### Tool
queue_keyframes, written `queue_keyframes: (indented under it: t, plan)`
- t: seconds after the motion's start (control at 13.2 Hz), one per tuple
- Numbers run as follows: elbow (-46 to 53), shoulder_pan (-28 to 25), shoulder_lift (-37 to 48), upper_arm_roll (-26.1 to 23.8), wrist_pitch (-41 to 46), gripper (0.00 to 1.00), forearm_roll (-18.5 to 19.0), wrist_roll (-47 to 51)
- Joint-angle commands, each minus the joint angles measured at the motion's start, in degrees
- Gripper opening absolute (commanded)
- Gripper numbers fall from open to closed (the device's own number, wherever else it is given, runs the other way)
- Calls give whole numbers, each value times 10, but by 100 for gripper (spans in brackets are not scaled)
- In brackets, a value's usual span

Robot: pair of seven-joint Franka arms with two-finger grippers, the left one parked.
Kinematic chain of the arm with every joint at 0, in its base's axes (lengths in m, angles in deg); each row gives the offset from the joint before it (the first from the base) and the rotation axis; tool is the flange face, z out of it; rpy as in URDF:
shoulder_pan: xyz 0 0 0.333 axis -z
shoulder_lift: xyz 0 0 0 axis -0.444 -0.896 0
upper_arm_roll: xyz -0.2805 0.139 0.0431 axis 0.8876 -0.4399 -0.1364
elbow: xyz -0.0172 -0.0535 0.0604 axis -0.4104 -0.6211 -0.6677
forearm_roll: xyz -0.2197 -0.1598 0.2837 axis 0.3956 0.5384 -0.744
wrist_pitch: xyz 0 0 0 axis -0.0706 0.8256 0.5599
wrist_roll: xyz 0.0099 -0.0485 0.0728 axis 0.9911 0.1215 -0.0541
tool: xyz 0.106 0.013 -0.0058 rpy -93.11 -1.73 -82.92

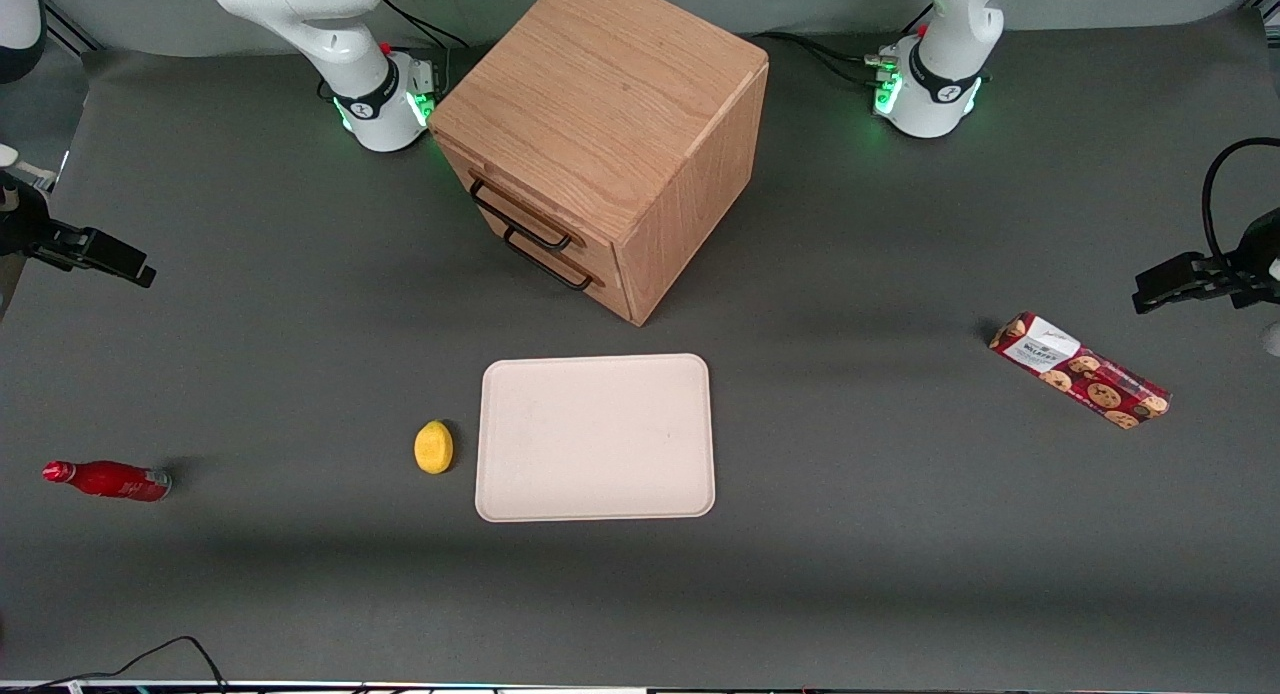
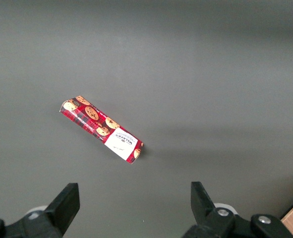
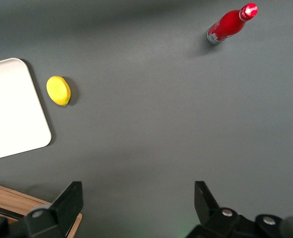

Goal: Open upper drawer

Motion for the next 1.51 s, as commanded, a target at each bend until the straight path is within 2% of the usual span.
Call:
queue_keyframes:
  t: [0.0,1.13,1.44]
  plan:
    - [8,-2,2,0,16,100,-1,-4]
    - [11,-8,2,-1,25,100,-8,-4]
    - [13,-48,8,-6,55,100,-10,-20]
